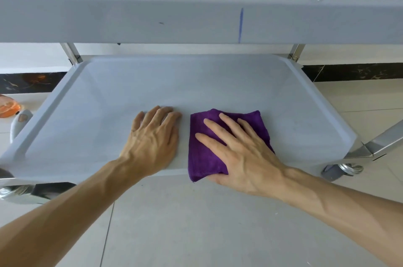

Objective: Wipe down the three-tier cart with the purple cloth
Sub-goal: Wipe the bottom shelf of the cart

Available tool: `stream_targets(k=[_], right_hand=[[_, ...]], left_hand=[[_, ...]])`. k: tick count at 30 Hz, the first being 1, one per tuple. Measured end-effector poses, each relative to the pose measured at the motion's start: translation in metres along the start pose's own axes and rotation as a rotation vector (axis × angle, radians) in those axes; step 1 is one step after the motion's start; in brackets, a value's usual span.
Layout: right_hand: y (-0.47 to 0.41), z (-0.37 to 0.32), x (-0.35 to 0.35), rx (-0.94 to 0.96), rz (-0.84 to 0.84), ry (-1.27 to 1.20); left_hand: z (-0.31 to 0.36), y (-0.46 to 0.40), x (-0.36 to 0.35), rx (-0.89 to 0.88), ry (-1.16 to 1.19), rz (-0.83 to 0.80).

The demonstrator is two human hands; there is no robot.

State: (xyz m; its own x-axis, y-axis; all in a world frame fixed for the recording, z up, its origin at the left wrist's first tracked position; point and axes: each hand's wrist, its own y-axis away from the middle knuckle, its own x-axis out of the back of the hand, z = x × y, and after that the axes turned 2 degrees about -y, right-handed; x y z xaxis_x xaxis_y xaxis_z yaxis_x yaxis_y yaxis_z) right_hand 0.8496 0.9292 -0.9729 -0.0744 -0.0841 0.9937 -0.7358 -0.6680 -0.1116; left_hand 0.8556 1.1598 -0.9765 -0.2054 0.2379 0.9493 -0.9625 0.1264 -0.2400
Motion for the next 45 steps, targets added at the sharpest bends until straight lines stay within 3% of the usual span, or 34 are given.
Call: stream_targets(k=[5,10,15,21,25,33,37,40,45], right_hand=[[0.039,0.057,0.007,0.139,0.039,0.053],[0.071,0.091,0.011,-0.021,0.081,0.092],[0.048,0.042,0.004,-0.113,0.154,0.064],[0.000,-0.014,-0.005,-0.016,0.097,0.030],[0.021,0.029,0.000,0.073,0.048,0.039],[0.090,0.128,0.021,-0.040,-0.033,-0.106],[0.093,0.135,0.028,-0.114,-0.048,-0.317],[0.092,0.129,0.027,-0.138,-0.023,-0.313],[0.094,0.136,0.024,-0.215,-0.008,-0.368]], left_hand=[[0.004,0.003,0.004,-0.016,-0.012,-0.008],[0.010,0.002,0.002,-0.012,-0.016,-0.020],[0.013,-0.002,-0.002,-0.020,-0.040,-0.023],[0.002,0.000,0.000,-0.050,-0.029,0.001],[-0.003,0.002,0.002,-0.060,-0.041,-0.002],[0.006,-0.001,0.009,-0.070,-0.093,-0.079],[0.020,-0.019,0.019,-0.146,-0.111,-0.178],[0.052,-0.036,0.013,-0.282,-0.104,-0.207],[0.095,-0.034,-0.020,-0.244,-0.046,-0.248]])
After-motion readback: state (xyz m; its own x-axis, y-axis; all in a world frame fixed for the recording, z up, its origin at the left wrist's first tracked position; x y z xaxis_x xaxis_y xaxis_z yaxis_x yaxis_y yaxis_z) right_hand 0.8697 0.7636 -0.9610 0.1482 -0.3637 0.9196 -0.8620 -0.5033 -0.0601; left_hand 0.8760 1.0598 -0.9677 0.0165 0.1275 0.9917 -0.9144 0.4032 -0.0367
